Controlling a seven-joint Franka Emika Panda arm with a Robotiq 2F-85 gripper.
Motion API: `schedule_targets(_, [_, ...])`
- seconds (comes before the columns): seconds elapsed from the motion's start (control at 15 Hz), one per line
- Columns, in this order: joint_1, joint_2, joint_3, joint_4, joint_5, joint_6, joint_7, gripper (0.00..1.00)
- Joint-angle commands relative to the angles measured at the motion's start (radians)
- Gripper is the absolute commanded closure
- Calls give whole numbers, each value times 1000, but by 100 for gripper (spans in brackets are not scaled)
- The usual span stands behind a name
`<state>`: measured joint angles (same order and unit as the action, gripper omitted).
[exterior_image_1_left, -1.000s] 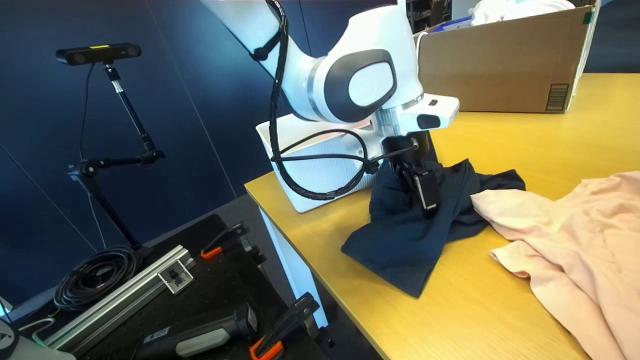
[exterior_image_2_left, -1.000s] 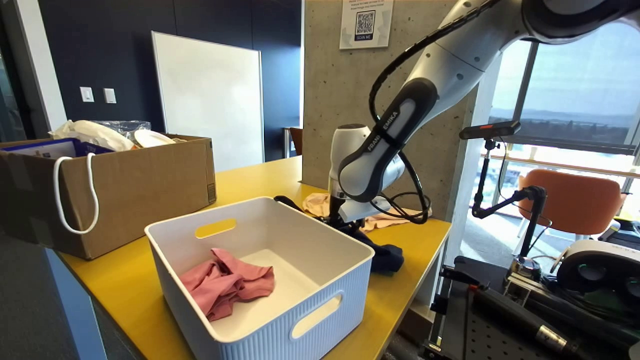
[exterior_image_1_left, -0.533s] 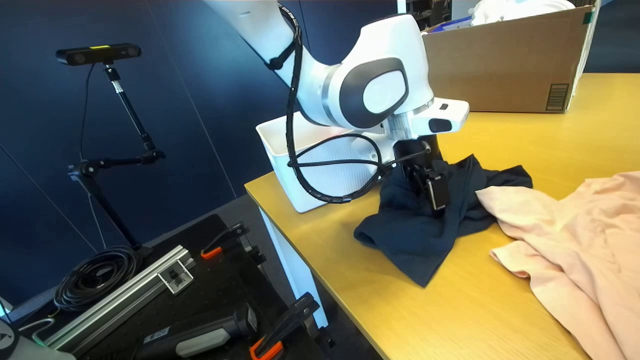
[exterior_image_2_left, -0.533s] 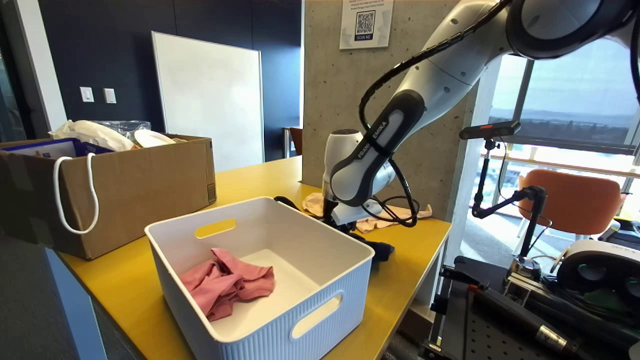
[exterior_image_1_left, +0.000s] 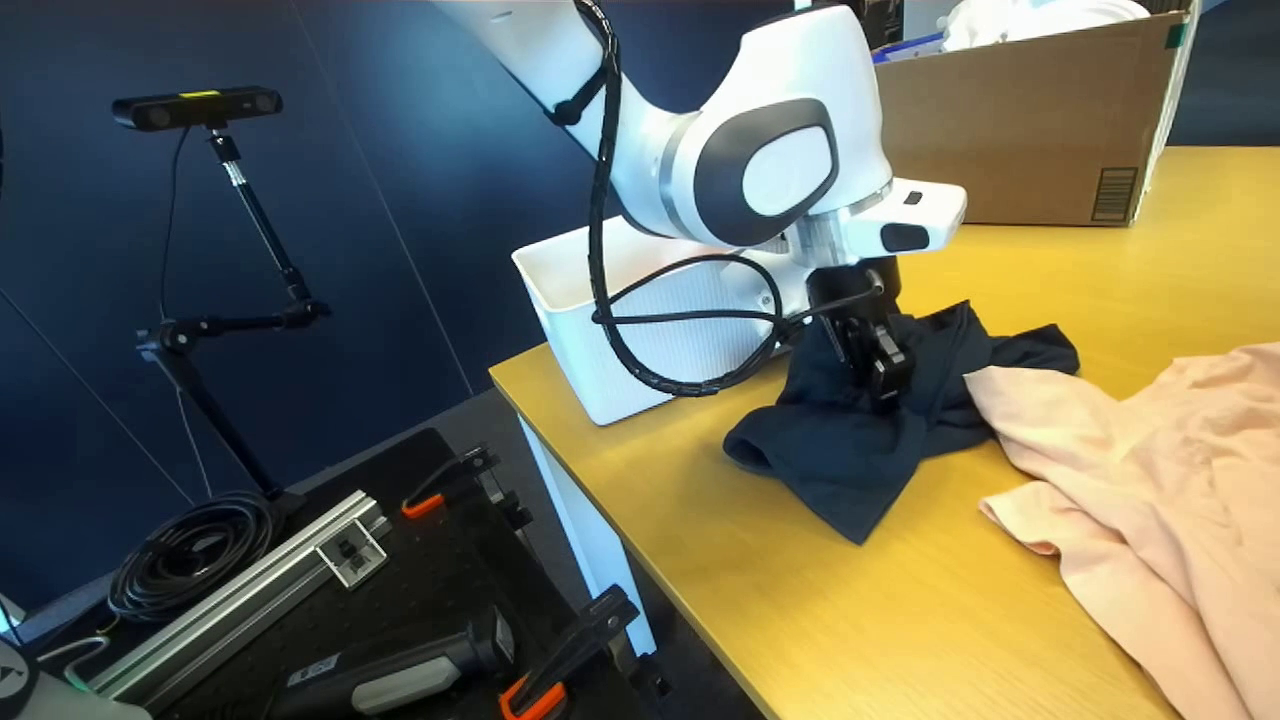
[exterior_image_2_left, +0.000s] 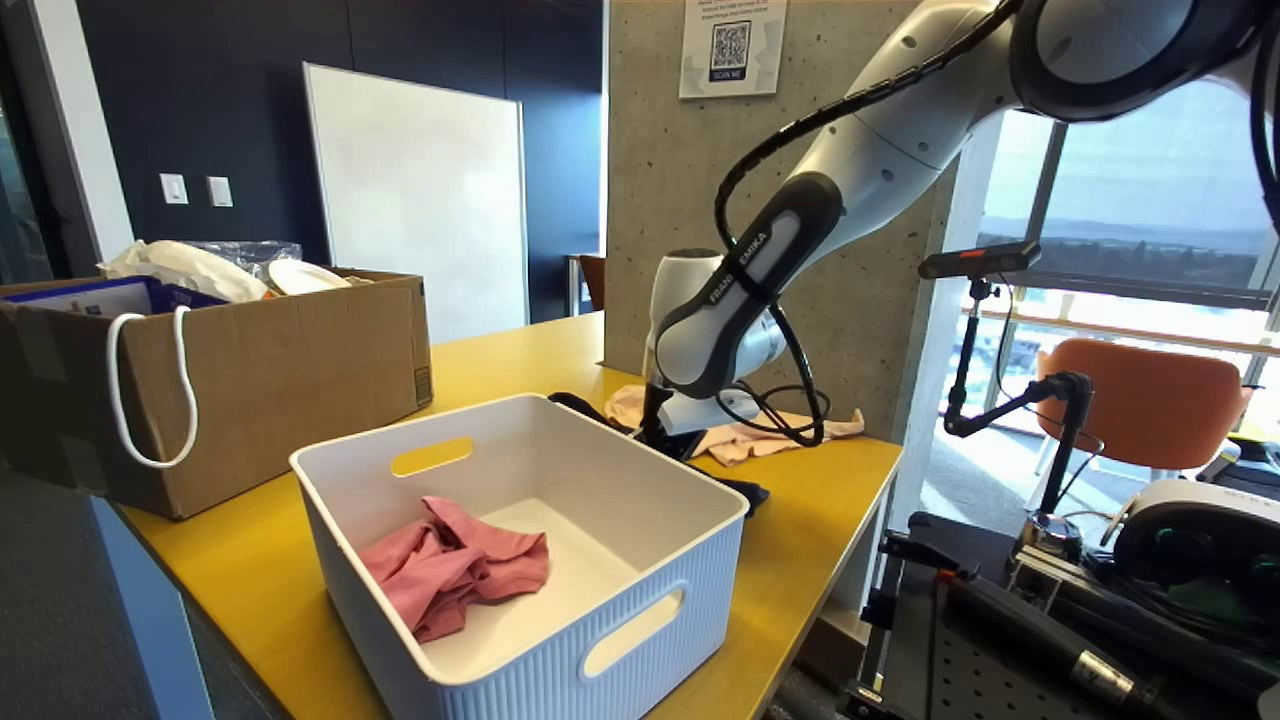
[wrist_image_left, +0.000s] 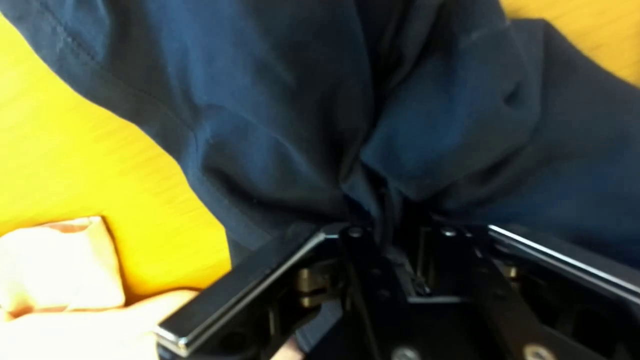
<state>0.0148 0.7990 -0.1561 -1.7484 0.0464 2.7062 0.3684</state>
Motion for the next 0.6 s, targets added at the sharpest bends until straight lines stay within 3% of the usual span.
schedule_targets(0.0, [-9,-21,-20,6,19,-36,2,100])
schedule_targets(0.33, [73,-55,-226,40,-73,-170,181,97])
schedule_targets(0.53, [101,-116,-322,51,-134,-190,284,97])
